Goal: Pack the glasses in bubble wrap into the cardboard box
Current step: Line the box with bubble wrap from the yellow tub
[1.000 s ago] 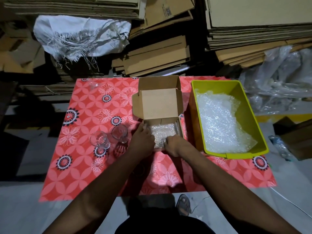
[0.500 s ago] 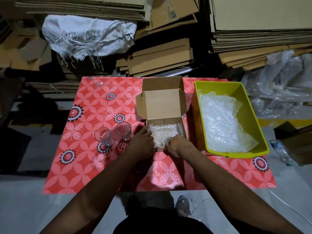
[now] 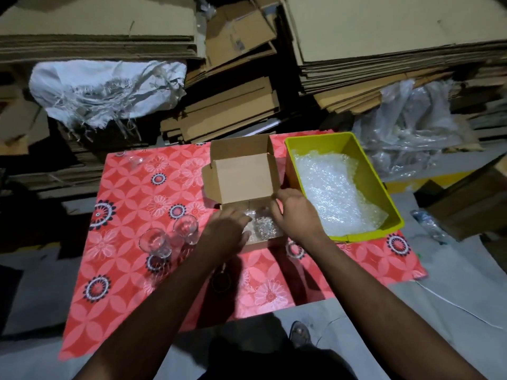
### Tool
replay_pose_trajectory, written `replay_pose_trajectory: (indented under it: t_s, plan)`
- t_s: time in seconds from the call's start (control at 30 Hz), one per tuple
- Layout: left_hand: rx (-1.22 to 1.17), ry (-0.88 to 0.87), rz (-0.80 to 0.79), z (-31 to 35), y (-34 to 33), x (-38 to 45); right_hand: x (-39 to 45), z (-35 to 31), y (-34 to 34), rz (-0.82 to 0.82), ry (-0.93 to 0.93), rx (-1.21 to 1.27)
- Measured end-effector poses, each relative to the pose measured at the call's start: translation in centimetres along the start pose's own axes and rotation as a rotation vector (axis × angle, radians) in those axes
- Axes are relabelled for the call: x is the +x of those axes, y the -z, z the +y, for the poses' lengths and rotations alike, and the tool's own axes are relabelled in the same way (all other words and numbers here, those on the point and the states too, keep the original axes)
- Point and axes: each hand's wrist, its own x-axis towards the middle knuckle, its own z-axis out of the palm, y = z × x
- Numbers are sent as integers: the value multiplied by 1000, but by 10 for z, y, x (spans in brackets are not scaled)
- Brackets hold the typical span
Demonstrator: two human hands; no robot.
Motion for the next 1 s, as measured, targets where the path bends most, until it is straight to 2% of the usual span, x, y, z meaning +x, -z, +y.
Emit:
replay_pose_trajectory:
  t_s: [0.07,0.13,0.27,0.47,0.53,0.67,0.77,0.83,0.93,1.0]
  plan:
    - [-55,10,38,8,6,13,4,19,20,96,-113,2]
    - [-155,30,72,20,9,27,9,50,33,116,-243,-20]
    - [-403,129,120,58,13,52,17,122,36,-102,-463,-67]
    - [-758,307,35,107,21,86,28,177,7,-472,-524,-99]
    - [-843,347,50,117,22,89,29,184,0,-436,-512,-109]
    - [-948,446,121,129,32,86,27,189,7,-179,-402,-81]
    - [-968,528,113,131,39,81,19,184,30,40,-340,137]
    - [-1017,582,112,131,44,79,13,173,49,65,-265,408]
    - [-1319,619,159,131,58,71,1,135,80,-82,-165,877]
    - [-1578,610,186,130,74,59,-8,105,91,-230,-145,1066]
